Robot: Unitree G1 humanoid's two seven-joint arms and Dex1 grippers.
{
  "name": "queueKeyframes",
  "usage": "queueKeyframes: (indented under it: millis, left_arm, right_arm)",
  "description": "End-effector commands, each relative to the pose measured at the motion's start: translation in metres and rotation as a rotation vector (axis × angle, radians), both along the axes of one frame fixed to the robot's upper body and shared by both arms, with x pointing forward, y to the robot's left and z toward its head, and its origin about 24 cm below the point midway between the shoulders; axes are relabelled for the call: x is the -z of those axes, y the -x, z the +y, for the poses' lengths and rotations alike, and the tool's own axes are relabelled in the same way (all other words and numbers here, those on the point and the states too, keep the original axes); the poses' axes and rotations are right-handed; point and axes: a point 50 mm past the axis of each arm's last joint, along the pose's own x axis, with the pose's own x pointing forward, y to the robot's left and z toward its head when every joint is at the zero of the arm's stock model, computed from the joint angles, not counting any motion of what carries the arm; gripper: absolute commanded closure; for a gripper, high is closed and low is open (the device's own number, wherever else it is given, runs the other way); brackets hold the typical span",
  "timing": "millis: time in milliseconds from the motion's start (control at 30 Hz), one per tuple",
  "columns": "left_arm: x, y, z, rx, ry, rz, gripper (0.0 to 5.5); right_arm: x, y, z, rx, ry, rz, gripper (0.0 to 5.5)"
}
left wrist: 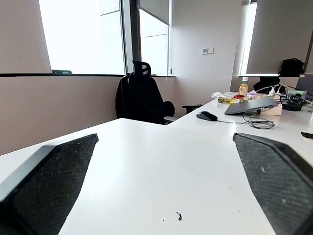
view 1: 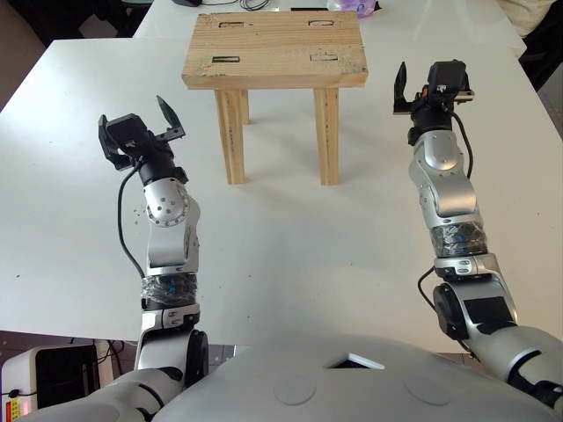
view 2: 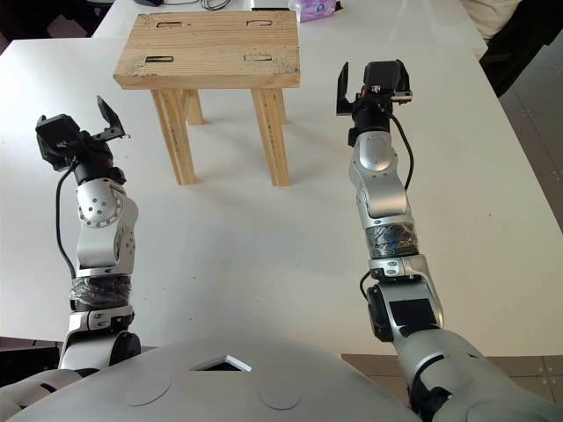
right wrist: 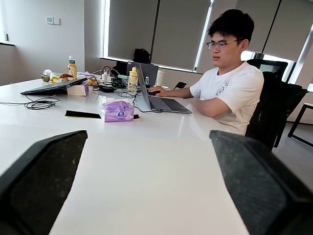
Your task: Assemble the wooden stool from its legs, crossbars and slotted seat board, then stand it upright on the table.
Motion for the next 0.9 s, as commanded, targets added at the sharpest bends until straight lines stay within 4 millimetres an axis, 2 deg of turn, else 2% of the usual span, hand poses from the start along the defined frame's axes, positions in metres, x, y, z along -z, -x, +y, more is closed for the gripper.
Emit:
queueKeyframes:
  millis: [33, 100, 167, 400, 567, 700, 900]
  left_arm:
    - [0.004, -0.011, 0.003, 0.022, 0.002, 0.008, 0.39]
    - [0.009, -0.017, 0.003, 0.031, -0.028, 0.032, 0.39]
    - [0.010, -0.023, 0.006, 0.022, 0.018, 0.035, 0.39]
    - [0.005, -0.040, 0.020, 0.041, -0.042, 0.023, 0.39]
    - [0.001, -0.053, 0.031, 0.038, 0.002, 0.002, 0.39]
    - [-0.007, -0.058, 0.039, 0.045, 0.043, -0.031, 0.39]
    - [-0.013, -0.057, 0.032, 0.074, 0.030, -0.045, 0.39]
  right_arm:
    - [0.008, 0.004, 0.013, -0.042, 0.031, -0.005, 0.88]
    - [0.012, 0.004, 0.017, -0.044, 0.049, -0.013, 0.88]
    - [0.013, 0.004, 0.017, -0.022, 0.033, -0.025, 0.88]
    - [0.020, 0.001, 0.022, 0.005, 0.015, -0.037, 0.88]
    - [0.021, -0.009, 0.028, 0.032, -0.022, -0.041, 0.88]
    - [0.019, -0.009, 0.036, 0.018, -0.024, -0.061, 0.88]
    - [0.015, -0.010, 0.025, 0.033, -0.004, -0.073, 0.88]
